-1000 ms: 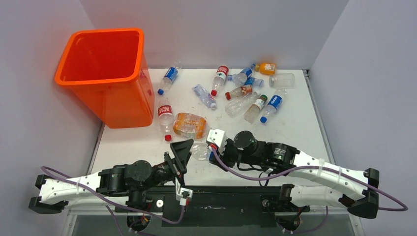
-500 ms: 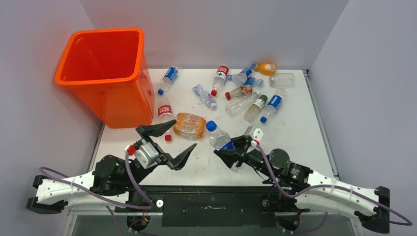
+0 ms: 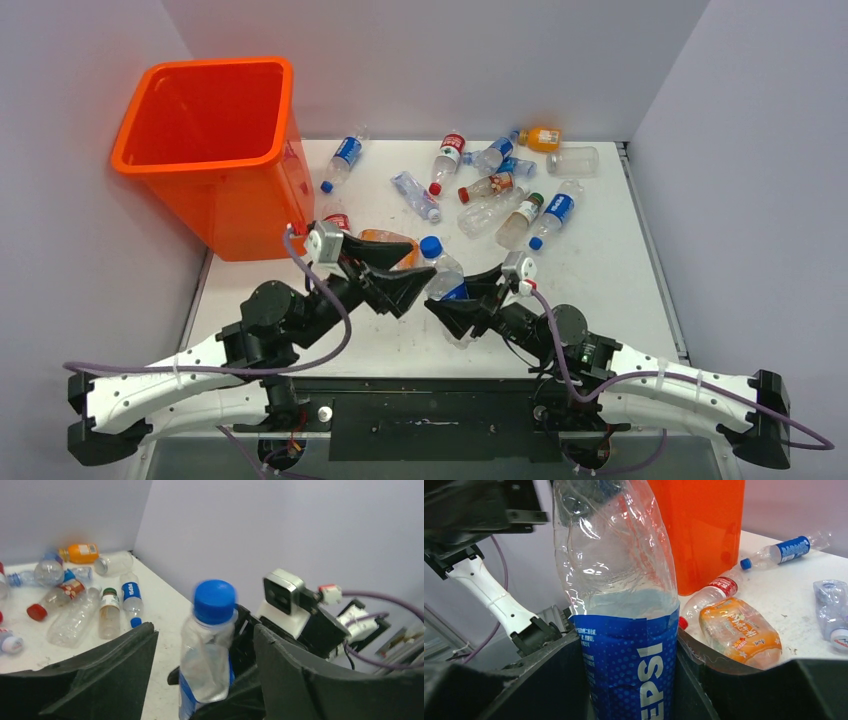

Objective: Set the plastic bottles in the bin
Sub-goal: Pick up the plastic bottle at the center of the board.

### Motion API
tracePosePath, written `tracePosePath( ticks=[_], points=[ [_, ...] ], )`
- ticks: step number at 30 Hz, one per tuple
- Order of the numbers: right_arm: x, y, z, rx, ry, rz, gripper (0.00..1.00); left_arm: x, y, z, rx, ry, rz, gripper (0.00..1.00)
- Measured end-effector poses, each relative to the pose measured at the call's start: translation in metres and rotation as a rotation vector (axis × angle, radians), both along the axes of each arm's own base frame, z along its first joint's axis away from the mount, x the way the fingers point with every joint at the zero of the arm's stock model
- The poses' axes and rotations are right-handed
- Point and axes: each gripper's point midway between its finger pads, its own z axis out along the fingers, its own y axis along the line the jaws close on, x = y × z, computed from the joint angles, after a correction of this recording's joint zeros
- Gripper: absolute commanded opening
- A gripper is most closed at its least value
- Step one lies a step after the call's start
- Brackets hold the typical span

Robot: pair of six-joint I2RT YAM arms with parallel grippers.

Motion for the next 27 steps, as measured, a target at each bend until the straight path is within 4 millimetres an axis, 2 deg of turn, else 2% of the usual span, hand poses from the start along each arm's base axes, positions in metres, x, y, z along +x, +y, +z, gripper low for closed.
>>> tracePosePath(
  ticks=[2,4,7,11,12,14,18,19,20,21,22,24,27],
  points=[
    [-0.002,0.001,0.001,0.009,-0.002,0.01,0.32,0.018,0.001,-0.004,-0.029,0.066,0.005,0.58],
    [-0.004,0.002,0.0,0.012,0.002,0.018,0.32,0.031,0.001,-0.008,-0.057,0.121,-0.008,0.61],
    [-0.005,0.004,-0.002,0.009,0.008,0.025,0.33,0.033,-0.007,-0.01,-0.087,0.178,-0.078,0.71],
    [-0.007,0.005,-0.002,0.009,0.006,0.04,0.33,0.026,-0.019,-0.012,-0.103,0.22,-0.163,0.73],
    [-0.008,0.005,-0.002,0.009,0.005,0.042,0.33,0.024,-0.022,-0.012,-0.103,0.223,-0.18,0.69],
    [-0.008,0.006,-0.002,0.008,0.005,0.045,0.33,0.021,-0.024,-0.012,-0.105,0.222,-0.206,0.55],
    [-0.01,0.006,-0.001,0.01,0.007,0.055,0.34,0.018,-0.025,-0.01,-0.099,0.199,-0.217,0.15],
    [-0.01,0.007,-0.003,0.008,0.014,0.054,0.43,0.02,-0.025,-0.01,-0.088,0.184,-0.209,0.06],
    [-0.01,0.006,-0.003,0.007,0.017,0.053,0.61,0.021,-0.025,-0.012,-0.077,0.172,-0.202,0.0],
    [-0.009,0.006,-0.005,0.001,0.025,0.048,0.8,0.022,-0.026,-0.013,-0.064,0.158,-0.196,0.0],
    [-0.008,0.006,-0.007,-0.003,0.031,0.042,0.95,0.023,-0.026,-0.014,-0.054,0.151,-0.189,0.0],
    [-0.01,0.007,-0.01,-0.014,0.043,0.052,0.9,0.023,-0.026,-0.016,-0.028,0.15,-0.187,0.0],
    [-0.01,0.009,-0.008,-0.05,0.069,0.054,0.9,0.026,-0.019,-0.008,0.047,0.107,-0.14,0.0]
  ],
)
